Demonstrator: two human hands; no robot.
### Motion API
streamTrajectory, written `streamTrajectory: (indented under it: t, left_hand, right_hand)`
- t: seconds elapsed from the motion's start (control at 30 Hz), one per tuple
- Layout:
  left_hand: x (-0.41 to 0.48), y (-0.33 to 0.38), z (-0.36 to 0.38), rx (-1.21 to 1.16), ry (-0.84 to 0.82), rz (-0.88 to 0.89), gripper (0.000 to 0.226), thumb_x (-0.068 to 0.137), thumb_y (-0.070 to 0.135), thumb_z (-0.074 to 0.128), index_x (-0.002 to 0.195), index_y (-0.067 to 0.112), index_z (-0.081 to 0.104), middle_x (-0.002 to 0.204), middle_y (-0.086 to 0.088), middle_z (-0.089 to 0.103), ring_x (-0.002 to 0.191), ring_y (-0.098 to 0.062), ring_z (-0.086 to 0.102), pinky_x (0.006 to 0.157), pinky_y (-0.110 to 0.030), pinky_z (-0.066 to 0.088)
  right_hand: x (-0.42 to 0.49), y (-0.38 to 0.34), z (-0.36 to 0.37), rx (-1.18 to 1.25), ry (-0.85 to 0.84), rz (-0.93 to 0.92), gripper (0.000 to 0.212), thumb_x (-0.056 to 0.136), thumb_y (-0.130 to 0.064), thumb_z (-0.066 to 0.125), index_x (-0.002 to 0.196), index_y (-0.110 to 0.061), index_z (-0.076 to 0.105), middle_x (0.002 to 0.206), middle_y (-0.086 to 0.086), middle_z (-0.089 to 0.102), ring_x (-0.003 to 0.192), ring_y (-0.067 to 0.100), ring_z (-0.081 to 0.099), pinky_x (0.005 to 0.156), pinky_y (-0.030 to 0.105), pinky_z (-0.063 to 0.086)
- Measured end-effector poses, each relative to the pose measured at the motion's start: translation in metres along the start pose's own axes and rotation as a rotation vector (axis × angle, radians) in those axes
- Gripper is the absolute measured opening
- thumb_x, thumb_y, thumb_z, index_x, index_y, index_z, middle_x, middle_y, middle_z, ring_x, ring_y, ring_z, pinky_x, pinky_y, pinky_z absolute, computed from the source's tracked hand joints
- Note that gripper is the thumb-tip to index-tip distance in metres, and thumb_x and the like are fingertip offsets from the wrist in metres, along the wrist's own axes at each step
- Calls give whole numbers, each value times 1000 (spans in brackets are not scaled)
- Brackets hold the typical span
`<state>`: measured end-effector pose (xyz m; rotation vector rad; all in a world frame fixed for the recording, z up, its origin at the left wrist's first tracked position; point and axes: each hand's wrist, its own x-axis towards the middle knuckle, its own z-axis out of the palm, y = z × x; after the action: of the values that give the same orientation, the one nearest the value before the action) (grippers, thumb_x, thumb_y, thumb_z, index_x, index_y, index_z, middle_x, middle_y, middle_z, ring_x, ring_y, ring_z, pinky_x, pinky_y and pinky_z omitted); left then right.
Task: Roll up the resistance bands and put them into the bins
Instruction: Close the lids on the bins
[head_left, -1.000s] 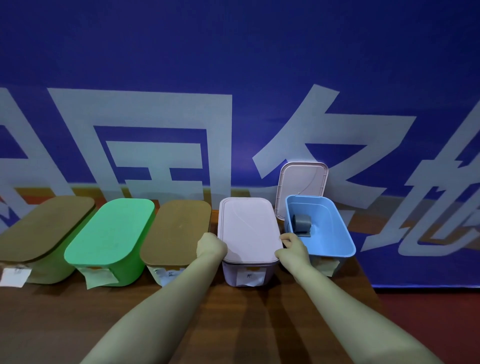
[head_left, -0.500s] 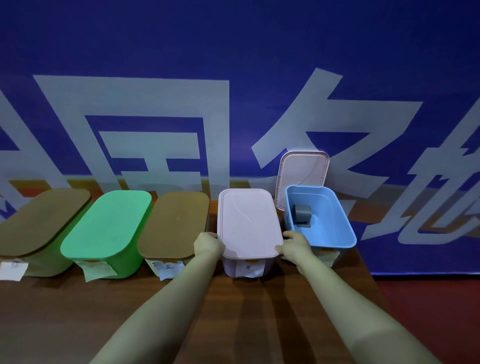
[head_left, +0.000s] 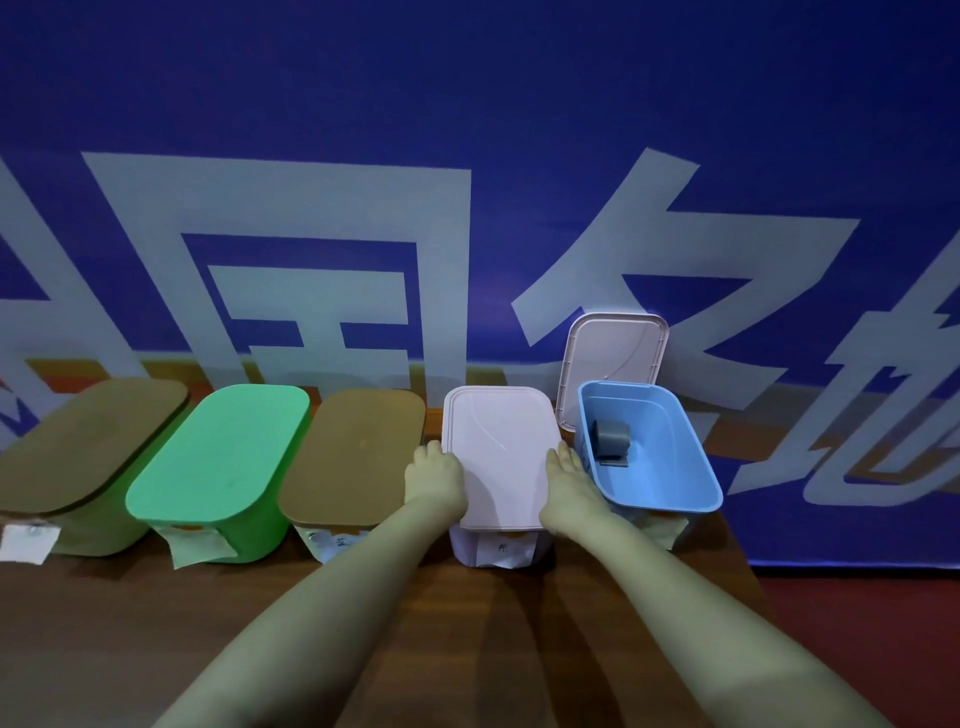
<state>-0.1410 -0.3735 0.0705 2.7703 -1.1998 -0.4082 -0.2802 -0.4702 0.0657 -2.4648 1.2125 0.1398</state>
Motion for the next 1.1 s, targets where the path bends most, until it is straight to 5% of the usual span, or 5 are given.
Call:
streamTrajectory:
  t: [0.13, 0.43, 0.67, 0.83, 1.1]
  left_hand:
    - [12, 1, -5, -83, -127, 46, 90, 74, 9, 76, 144, 0, 20, 153, -12, 16, 144, -25, 16, 115, -31, 25]
    - [17, -1, -8, -39, -206, 75, 66, 86, 16, 46, 145, 1, 22, 156, -12, 14, 133, -30, 35, 104, -34, 37]
    - [26, 1, -28, 113, -164, 114, 16, 77, 11, 59, 92, 8, 59, 94, -9, 53, 82, -24, 54, 63, -28, 43]
    - [36, 7, -25, 404, 137, 259, 26, 85, 7, 48, 108, 11, 60, 112, -9, 62, 105, -27, 55, 81, -30, 36]
    - [69, 13, -6, 67, 145, 203, 61, 93, 6, 36, 150, 7, 14, 159, -9, 10, 147, -25, 10, 117, -34, 16]
  right_hand:
    - [2, -2, -6, -30, -81, -18, 85, 86, -11, 48, 151, -7, -6, 159, 11, -17, 148, 22, -10, 121, 34, 4]
    - [5, 20, 0, -57, -98, -136, 71, 93, -22, 36, 152, -7, -1, 160, 7, -12, 148, 16, -8, 120, 28, 1]
    - [8, 14, -10, -277, -115, -164, 67, 92, -27, 41, 149, -1, 16, 158, 16, 11, 146, 28, 14, 119, 34, 14]
    - [30, -1, -31, -370, 80, -180, 30, 88, -14, 43, 114, -4, 54, 121, 14, 55, 113, 31, 49, 95, 36, 36]
    - [83, 0, -21, -122, 128, -125, 60, 99, -31, 34, 150, -6, 12, 160, 10, 4, 148, 24, 4, 120, 39, 11]
